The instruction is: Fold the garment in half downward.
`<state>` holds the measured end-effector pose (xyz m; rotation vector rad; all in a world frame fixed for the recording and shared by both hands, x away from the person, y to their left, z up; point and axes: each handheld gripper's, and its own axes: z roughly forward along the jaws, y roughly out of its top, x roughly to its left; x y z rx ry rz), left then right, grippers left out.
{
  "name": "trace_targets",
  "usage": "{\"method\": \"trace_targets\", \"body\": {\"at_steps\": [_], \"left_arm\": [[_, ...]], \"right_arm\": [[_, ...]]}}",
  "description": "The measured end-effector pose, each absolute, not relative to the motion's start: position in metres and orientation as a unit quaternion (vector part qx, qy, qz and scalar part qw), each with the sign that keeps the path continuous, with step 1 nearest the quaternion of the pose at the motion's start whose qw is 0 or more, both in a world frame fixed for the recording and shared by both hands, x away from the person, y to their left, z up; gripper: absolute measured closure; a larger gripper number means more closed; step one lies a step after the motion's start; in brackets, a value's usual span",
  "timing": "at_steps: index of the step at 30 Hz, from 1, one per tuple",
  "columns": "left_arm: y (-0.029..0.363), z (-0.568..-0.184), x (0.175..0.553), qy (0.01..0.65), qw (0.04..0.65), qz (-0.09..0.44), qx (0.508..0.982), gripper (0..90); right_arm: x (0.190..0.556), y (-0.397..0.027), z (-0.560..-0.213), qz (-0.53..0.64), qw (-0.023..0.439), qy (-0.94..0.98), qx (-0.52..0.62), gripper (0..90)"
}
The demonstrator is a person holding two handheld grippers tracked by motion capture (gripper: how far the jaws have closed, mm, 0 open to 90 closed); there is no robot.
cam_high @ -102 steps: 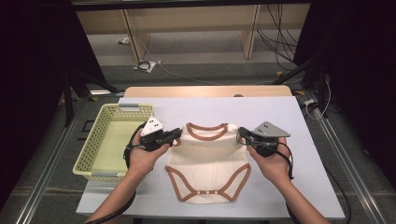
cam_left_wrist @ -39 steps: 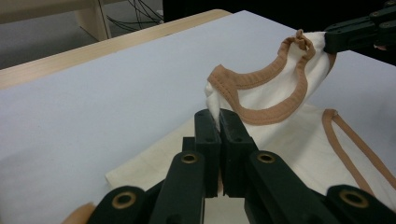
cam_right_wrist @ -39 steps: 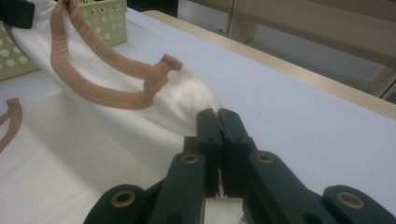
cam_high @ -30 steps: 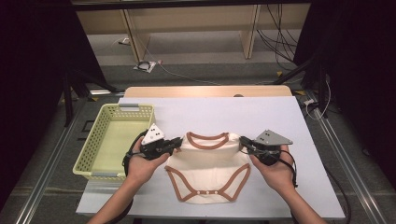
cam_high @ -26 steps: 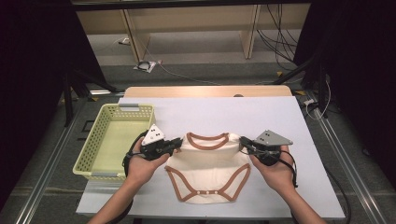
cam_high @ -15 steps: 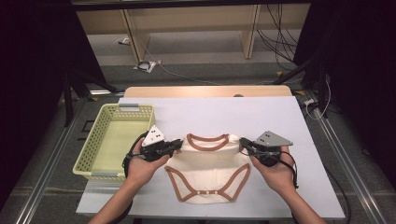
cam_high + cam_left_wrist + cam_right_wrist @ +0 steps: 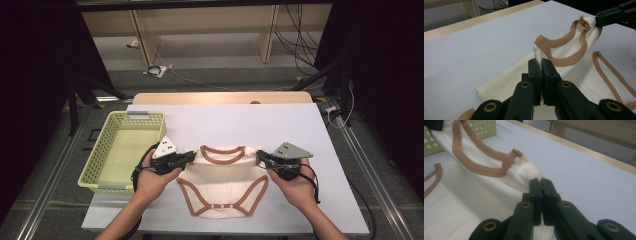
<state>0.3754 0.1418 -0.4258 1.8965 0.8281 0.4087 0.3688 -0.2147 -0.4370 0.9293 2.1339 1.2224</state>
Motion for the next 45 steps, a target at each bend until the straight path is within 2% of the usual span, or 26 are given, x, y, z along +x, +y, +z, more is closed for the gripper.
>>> {"method": "trace_targets", "body": {"at_steps": [45], "left_arm": [[0.14,-0.44,0.361,0.319,0.465,0.137,0.815,86.7]], "right_arm": [[0.341,-0.22,-0.44,0.442,0.226,0.81,0.314,88.6]]}}
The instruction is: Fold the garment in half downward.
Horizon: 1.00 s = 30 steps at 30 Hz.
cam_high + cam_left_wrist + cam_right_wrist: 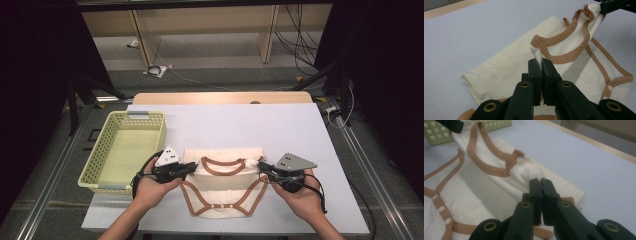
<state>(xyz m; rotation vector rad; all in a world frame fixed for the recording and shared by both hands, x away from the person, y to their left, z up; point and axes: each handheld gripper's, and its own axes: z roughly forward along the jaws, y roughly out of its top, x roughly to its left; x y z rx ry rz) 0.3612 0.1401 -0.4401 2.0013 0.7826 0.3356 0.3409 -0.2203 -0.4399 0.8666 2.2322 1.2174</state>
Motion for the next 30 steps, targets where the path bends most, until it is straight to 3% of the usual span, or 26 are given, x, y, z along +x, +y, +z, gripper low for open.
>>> {"method": "trace_targets", "body": {"at_steps": [30], "left_arm": [[0.1399,-0.4499,0.3531,0.301,0.437,0.12,0.839,86.6]], "right_arm": [[0.3316,-0.2201,-0.4493,0.426,0.194,0.832,0.297,88.6]]}}
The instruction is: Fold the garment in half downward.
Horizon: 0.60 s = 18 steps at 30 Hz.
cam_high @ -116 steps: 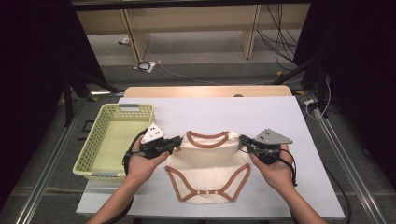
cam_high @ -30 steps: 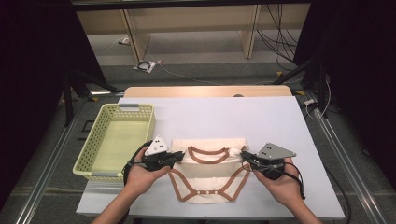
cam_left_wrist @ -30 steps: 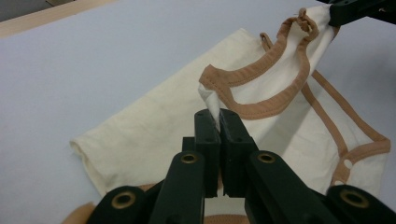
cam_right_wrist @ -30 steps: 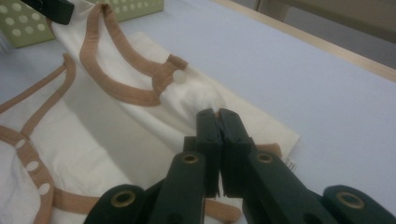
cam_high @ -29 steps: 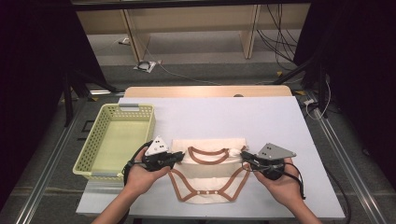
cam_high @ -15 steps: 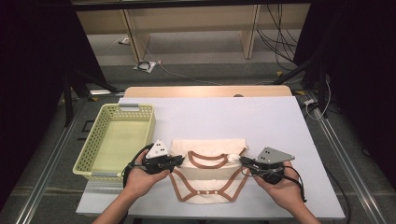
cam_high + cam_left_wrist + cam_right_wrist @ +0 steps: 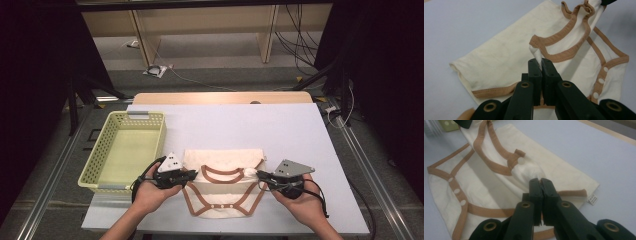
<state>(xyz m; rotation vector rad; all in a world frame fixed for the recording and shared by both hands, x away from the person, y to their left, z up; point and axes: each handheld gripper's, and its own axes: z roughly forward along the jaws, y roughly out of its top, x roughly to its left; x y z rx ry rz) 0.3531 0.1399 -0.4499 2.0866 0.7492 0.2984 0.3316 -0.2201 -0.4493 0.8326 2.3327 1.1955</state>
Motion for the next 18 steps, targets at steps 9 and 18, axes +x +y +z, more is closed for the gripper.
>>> {"method": "trace_targets", "body": {"at_steps": [9,18], "left_arm": [[0.1401,-0.4511,0.3519,0.3,0.432,0.12,0.842,86.6],[0.1395,-0.4523,0.3512,0.296,0.427,0.119,0.846,86.6]], "right_arm": [[0.3295,-0.219,-0.451,0.423,0.188,0.837,0.292,88.6],[0.3282,-0.2187,-0.4527,0.418,0.181,0.841,0.292,88.6]]}}
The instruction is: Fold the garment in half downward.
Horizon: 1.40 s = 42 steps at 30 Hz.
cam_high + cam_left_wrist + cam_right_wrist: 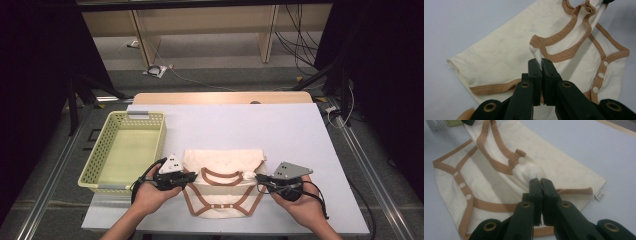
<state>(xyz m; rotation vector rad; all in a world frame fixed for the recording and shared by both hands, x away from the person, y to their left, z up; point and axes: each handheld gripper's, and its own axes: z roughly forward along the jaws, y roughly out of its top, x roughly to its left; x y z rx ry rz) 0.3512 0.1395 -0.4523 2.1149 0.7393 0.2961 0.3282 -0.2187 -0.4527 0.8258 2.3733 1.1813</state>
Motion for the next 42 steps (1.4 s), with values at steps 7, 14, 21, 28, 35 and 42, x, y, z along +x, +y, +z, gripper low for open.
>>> {"method": "trace_targets", "body": {"at_steps": [7,14,21,28,35,42], "left_arm": [[0.1391,-0.452,0.3506,0.293,0.424,0.119,0.849,86.6],[0.1379,-0.4517,0.3497,0.29,0.425,0.12,0.849,86.6],[0.1371,-0.4526,0.3468,0.285,0.42,0.117,0.854,86.6],[0.1373,-0.454,0.3463,0.284,0.419,0.116,0.855,86.6],[0.1358,-0.4565,0.3448,0.282,0.413,0.109,0.859,86.6],[0.1367,-0.4568,0.3417,0.278,0.413,0.107,0.861,86.5]], "right_arm": [[0.3278,-0.2195,-0.4534,0.418,0.18,0.842,0.291,88.6],[0.3271,-0.2199,-0.454,0.417,0.177,0.843,0.292,88.6],[0.3261,-0.2201,-0.4554,0.413,0.171,0.845,0.293,88.5],[0.3253,-0.2198,-0.4569,0.408,0.163,0.851,0.288,88.5],[0.3239,-0.2205,-0.4581,0.404,0.157,0.854,0.287,88.5],[0.3223,-0.2214,-0.4586,0.401,0.152,0.858,0.283,88.6]]}}
